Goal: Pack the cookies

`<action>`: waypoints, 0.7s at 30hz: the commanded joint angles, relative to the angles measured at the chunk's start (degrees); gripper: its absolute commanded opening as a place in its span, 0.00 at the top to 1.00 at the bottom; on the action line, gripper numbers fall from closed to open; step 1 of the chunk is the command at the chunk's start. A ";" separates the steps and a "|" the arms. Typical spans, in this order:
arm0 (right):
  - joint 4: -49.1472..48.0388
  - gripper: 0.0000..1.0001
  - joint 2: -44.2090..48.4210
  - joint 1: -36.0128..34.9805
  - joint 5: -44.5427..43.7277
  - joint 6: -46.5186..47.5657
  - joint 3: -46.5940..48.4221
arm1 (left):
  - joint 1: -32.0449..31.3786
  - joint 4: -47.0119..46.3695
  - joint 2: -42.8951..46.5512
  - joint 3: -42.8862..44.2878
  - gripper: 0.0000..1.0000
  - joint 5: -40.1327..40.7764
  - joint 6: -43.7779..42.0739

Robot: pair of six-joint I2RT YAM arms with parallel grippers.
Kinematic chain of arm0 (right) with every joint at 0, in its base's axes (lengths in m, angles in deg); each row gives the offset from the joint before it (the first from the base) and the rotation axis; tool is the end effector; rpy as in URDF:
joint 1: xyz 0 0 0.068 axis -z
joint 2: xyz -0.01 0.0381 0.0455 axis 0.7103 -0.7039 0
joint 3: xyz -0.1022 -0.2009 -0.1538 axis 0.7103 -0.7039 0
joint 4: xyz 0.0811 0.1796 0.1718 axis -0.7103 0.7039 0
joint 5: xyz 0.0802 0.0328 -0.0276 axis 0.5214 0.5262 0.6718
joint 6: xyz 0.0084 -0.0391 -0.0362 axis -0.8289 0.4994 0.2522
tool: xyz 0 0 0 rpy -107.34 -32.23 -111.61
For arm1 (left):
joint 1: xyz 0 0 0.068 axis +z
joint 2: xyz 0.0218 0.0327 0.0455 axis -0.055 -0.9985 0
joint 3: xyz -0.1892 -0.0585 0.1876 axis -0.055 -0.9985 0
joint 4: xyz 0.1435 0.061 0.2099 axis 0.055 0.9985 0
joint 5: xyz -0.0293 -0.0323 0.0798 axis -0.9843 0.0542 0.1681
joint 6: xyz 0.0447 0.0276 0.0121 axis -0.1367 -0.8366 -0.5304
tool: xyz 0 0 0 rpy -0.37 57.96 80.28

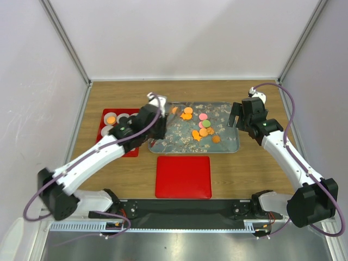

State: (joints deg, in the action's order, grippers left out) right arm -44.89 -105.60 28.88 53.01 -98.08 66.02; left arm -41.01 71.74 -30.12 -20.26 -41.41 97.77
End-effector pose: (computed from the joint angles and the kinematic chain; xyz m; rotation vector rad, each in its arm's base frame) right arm 0.2534 0.0636 0.3034 0.2347 2.2605 -0.0060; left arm 0.2114 -0.1916 0.3229 0.3470 2.2532 -0.2640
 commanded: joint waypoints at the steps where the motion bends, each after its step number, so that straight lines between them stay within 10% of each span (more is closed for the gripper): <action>1: -0.87 0.03 0.81 0.12 0.29 1.07 0.81 | 2.76 3.19 8.96 -2.37 0.59 2.60 -0.20; 11: -1.05 0.02 0.63 0.12 1.00 1.07 0.72 | 19.89 11.11 24.52 -13.35 0.58 0.23 -2.30; 21: -1.22 0.03 0.37 0.12 1.96 0.98 0.63 | 32.20 8.74 20.85 -15.47 0.57 -5.57 -3.45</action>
State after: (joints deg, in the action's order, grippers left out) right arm -44.98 -105.60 28.88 54.44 -98.08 66.02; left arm -10.93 82.93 -8.11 -35.08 -43.80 95.67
